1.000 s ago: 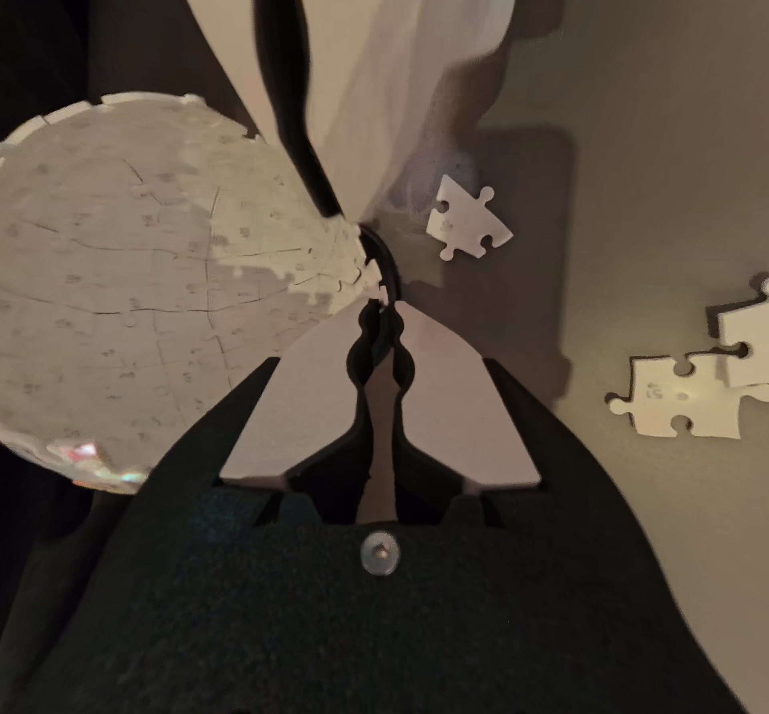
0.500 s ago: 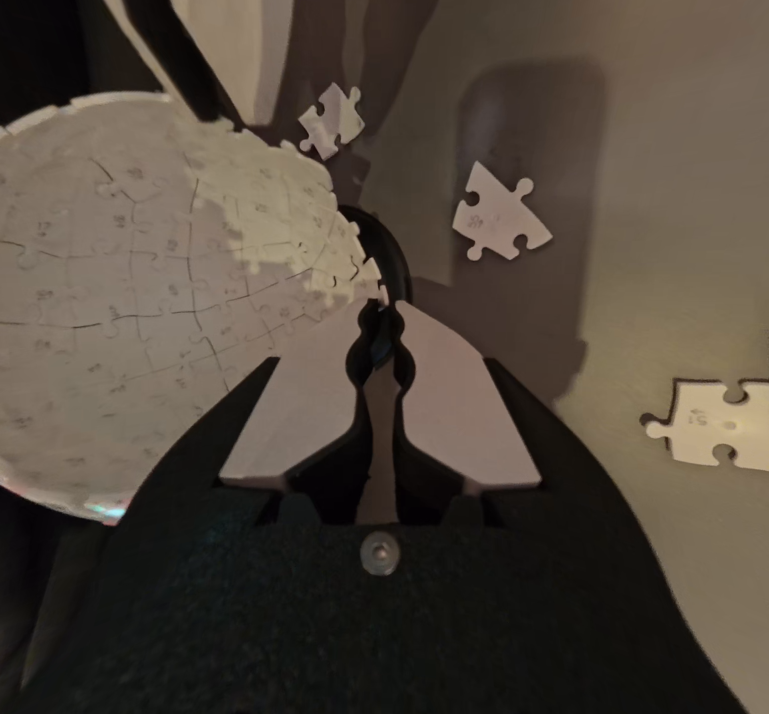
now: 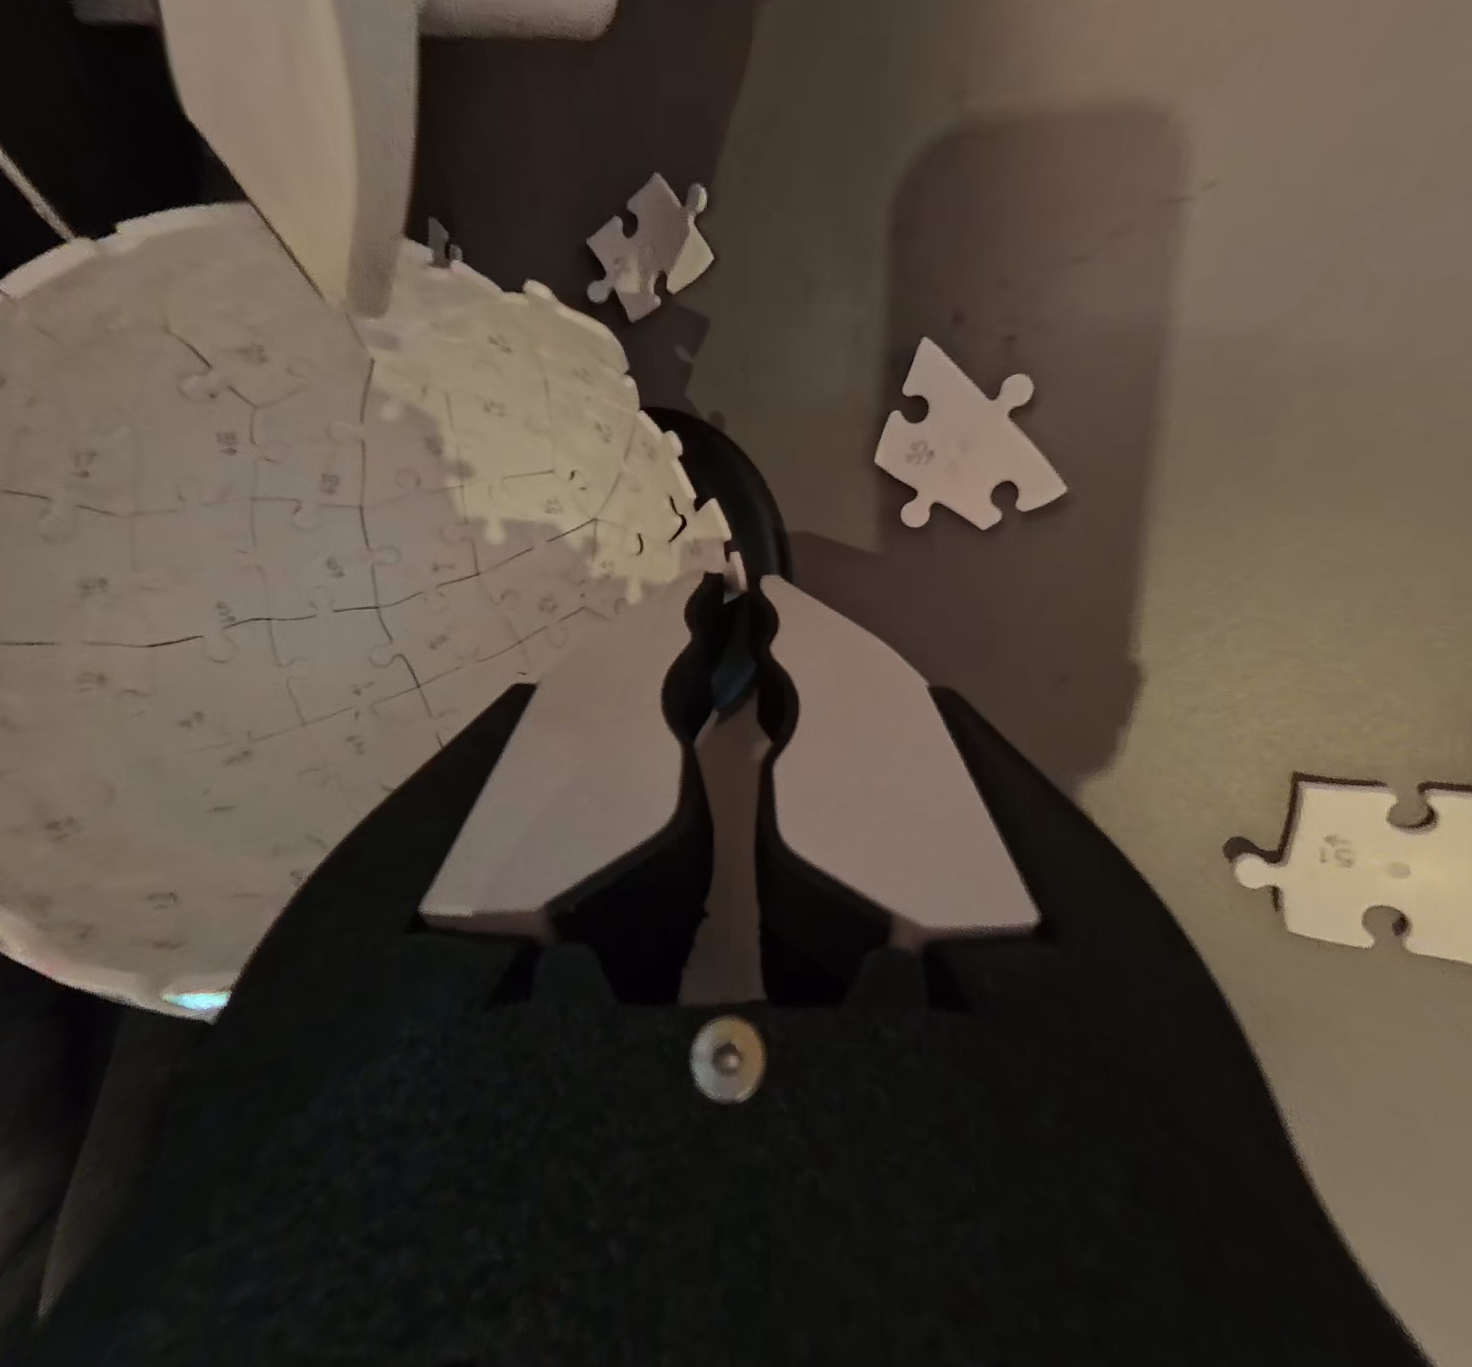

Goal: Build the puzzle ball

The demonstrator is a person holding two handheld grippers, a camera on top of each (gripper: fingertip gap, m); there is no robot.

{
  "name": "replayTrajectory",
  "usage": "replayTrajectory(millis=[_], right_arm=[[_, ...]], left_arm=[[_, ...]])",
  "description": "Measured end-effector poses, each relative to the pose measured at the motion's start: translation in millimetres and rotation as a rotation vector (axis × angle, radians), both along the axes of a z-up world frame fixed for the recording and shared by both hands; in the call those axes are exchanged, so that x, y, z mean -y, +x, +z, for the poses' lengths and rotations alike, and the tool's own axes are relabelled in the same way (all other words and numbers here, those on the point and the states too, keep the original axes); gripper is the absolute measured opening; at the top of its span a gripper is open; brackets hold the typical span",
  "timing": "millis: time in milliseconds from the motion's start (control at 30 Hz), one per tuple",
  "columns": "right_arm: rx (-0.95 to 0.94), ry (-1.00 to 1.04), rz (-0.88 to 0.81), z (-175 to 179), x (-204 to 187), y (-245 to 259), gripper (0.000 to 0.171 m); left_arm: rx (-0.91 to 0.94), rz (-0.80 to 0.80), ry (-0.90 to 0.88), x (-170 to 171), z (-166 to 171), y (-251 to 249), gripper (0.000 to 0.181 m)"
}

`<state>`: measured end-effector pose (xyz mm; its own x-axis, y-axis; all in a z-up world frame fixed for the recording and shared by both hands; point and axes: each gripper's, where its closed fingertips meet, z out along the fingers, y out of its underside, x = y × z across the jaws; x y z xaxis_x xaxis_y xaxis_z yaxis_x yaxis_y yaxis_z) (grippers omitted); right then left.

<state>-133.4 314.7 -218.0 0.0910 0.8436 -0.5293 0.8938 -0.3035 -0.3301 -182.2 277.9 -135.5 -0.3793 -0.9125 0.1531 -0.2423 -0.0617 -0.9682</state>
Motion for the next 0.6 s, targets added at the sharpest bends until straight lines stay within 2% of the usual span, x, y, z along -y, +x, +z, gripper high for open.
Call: replayTrajectory(millis=[133,600], right_arm=[[-0.007,0.000,0.016,0,1,-1,0.005],[-0.038,0.010,-0.030,1,-11,-2,0.022]], left_arm=[[-0.019,-0.044,-0.069,0,-1,0,0.040],[-0.052,-0.081,-0.088,3,-6,-1,0.039]])
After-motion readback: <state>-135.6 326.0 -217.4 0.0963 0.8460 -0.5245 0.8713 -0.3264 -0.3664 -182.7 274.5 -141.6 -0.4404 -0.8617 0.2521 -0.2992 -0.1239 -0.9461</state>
